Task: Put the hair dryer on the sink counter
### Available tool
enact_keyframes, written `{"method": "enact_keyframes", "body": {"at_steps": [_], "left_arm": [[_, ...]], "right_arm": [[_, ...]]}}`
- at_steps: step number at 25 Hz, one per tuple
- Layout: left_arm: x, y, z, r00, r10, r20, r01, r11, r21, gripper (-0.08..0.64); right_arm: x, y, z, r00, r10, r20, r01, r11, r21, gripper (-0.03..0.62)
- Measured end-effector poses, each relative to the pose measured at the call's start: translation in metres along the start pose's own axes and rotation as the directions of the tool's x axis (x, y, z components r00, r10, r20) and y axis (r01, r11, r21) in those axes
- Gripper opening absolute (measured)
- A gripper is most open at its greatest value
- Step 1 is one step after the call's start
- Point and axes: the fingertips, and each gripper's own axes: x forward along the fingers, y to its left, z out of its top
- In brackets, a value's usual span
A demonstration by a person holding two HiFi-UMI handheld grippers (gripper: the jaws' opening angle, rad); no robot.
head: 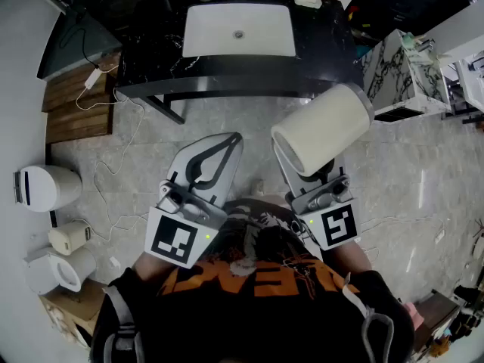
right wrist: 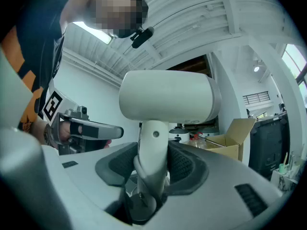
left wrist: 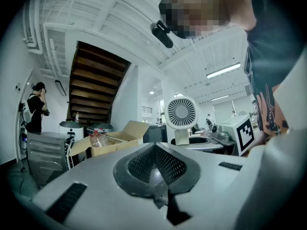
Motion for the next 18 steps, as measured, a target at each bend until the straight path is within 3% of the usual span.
{"method": "enact_keyframes", "body": {"at_steps": [12, 18], "left_arm": [[0.016, -0.038, 0.012, 1.000, 0.001, 0.003, -0.001, 1.000, -0.005, 0.021], [0.019, -0.049, 0.008, 0.998, 0.058, 0.015, -0.058, 0.998, 0.002, 0.021]], "right_arm": [[-0.034, -0.020, 0.016, 0.998, 0.035, 0.055, -0.036, 0.999, 0.029, 0.198], [-0.047, -0.028, 0.016, 0.995, 0.061, 0.076, -0.062, 0.998, 0.006, 0.196]]}}
